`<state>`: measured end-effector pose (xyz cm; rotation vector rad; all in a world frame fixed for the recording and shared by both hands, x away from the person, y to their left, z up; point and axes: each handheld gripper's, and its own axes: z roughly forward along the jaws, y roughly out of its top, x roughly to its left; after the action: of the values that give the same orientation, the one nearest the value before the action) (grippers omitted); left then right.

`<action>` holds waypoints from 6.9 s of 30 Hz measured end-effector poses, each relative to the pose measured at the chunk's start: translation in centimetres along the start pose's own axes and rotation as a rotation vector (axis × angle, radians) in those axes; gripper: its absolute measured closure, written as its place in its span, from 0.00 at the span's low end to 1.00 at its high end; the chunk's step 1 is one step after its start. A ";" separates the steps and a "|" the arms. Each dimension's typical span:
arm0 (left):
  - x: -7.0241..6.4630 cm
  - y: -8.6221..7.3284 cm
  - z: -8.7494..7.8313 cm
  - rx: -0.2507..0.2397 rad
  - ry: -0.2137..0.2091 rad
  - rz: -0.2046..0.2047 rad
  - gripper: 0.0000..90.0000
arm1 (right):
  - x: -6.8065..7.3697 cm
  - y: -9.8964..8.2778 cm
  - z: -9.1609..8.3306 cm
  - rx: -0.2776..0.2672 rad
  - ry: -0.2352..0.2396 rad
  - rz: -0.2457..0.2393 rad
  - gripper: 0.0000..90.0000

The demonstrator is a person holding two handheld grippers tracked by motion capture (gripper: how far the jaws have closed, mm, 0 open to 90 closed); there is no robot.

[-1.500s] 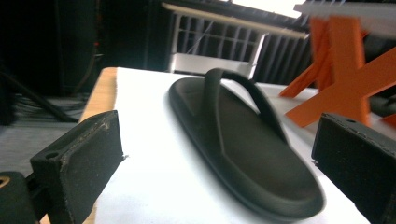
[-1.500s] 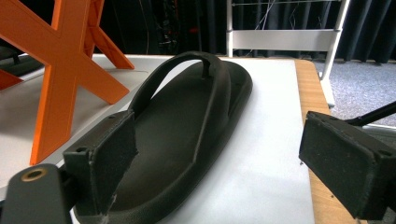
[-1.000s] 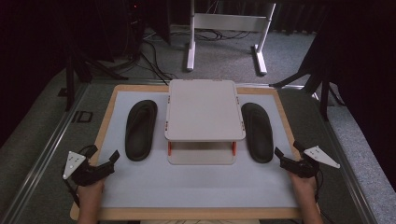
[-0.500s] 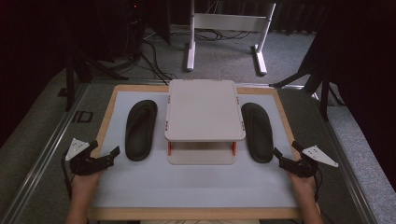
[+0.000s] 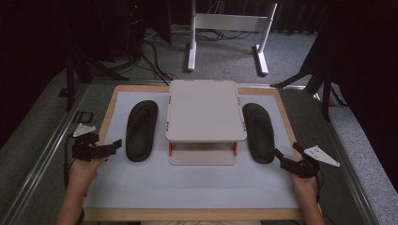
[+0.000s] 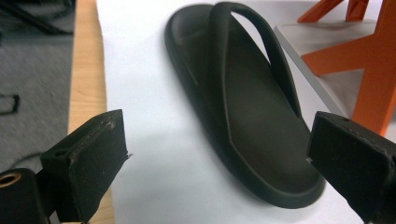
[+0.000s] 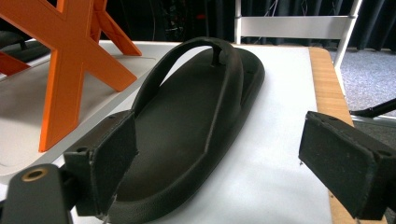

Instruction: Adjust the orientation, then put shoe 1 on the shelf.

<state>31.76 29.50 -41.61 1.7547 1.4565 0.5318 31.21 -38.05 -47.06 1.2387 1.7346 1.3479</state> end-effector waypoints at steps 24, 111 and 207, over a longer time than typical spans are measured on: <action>-0.7 7.6 1.7 0.292 0.066 0.034 0.11 | 0.2 -0.1 0.3 0.015 0.012 -0.019 0.12; -3.3 16.4 6.6 0.493 0.078 0.092 0.84 | 0.2 -0.1 0.5 0.044 0.011 -0.024 0.14; -14.3 21.0 1.2 0.370 -0.212 0.275 0.55 | 0.3 -0.1 0.5 0.052 0.004 -0.035 0.14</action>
<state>42.17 14.64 -23.82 2.2479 1.2271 0.2100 31.53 -37.58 -47.32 1.2295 1.7966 1.2938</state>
